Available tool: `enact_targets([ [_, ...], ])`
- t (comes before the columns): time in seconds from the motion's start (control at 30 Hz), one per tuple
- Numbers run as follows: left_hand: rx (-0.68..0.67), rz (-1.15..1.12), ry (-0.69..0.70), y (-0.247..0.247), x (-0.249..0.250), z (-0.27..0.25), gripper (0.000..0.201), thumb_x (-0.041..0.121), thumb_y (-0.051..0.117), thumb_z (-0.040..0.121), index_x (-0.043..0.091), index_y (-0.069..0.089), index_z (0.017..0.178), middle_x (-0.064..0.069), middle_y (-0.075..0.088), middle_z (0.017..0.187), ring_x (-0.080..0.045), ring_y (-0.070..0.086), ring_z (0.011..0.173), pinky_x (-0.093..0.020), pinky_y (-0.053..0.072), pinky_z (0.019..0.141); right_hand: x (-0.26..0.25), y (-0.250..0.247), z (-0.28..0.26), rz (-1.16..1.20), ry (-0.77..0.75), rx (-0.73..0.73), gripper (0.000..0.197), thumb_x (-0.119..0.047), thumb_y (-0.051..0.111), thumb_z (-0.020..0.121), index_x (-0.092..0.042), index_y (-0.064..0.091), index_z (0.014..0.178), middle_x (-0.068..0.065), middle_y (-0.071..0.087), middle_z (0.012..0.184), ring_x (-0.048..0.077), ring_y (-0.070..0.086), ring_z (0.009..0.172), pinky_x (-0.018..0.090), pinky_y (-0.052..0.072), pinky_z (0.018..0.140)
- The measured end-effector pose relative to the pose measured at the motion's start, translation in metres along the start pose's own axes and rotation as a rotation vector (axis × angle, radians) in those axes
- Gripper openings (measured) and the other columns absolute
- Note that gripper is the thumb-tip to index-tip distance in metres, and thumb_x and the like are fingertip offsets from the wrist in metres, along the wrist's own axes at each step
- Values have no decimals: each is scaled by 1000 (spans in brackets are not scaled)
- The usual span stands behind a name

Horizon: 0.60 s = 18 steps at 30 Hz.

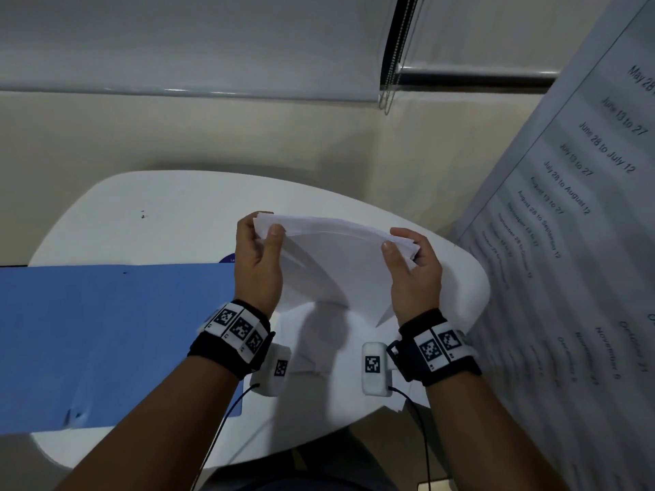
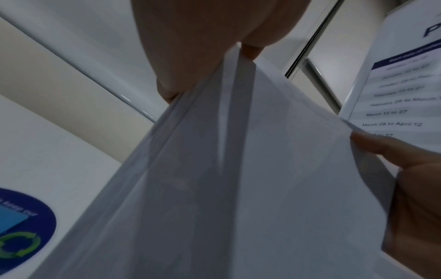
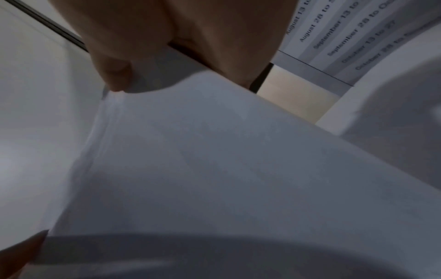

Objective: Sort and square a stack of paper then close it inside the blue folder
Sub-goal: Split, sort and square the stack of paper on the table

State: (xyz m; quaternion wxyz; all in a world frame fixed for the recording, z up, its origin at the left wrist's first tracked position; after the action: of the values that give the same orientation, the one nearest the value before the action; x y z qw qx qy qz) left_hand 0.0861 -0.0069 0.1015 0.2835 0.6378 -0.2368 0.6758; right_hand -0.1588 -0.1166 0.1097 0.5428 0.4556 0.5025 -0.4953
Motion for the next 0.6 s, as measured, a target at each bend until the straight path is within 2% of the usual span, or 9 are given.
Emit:
enact_targets([
  [0.07,6,10,4,0,1,2,16,30,50,97,29,52,113,10,59,106,-4,57,92,-30,49,85,6,-2,2,21,32,-6,13,-16,65,90,-19,66,103,-5,68,101,16,65,99,36,53,90],
  [0.1,10,9,5,0,1,3,15,27,49,97,29,53,112,10,59,105,-6,56,93,-30,49,85,6,-1,3,40,41,-10,13,-12,63,90,-16,66,102,-5,68,99,14,64,97,35,53,89],
  [0.17,33,-15,-15,-1,0,5,20,20,46,95,30,54,110,10,58,105,-12,54,95,-34,47,85,1,2,4,52,22,-25,17,-6,60,87,-12,66,102,-7,67,97,8,62,94,25,49,85],
  [0.23,42,-34,-37,-2,-2,7,23,23,44,96,33,55,113,8,57,108,-13,54,95,-36,46,84,-3,4,5,59,4,-28,22,-5,58,85,-11,66,104,-9,66,95,1,61,89,16,47,81],
  [0.3,2,-18,-44,1,-3,6,20,29,44,101,31,52,120,9,57,108,-6,56,93,-30,48,81,-1,2,7,68,19,-22,25,-10,58,82,-12,65,106,-11,65,95,-1,60,86,16,47,80],
  [0.37,-50,15,-49,7,-4,4,20,30,42,106,22,52,122,12,58,103,4,56,86,-19,47,77,2,3,8,82,40,-37,23,-14,58,81,-14,66,103,-10,66,96,2,61,90,20,47,84],
  [0.43,-45,34,-47,8,-4,2,22,32,41,107,16,55,111,15,58,93,5,56,80,-15,46,74,2,6,7,93,38,-59,18,-15,59,82,-17,68,98,-8,68,97,8,62,96,24,49,88],
  [0.5,-19,34,-19,6,-1,3,26,34,43,106,13,55,96,12,56,84,-3,53,75,-20,44,72,2,7,7,106,31,-60,16,-10,59,86,-17,68,97,-9,69,94,9,64,94,24,50,84],
  [0.6,-14,22,-10,5,1,5,25,29,47,104,9,54,91,8,55,79,-6,51,72,-23,43,69,3,2,10,121,25,-38,21,-5,55,84,-16,68,95,-13,69,86,9,64,87,31,51,82],
])
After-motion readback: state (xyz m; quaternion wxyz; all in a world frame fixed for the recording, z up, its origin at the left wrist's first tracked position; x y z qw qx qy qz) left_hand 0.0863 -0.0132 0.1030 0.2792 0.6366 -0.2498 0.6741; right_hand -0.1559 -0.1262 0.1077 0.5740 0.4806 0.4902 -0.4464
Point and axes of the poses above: each hand's wrist, its own z-axis towards the middle knuckle, its own y-axis out of the palm, x = y × z, the point moved 9 cm from there along z, towards the middle knuckle
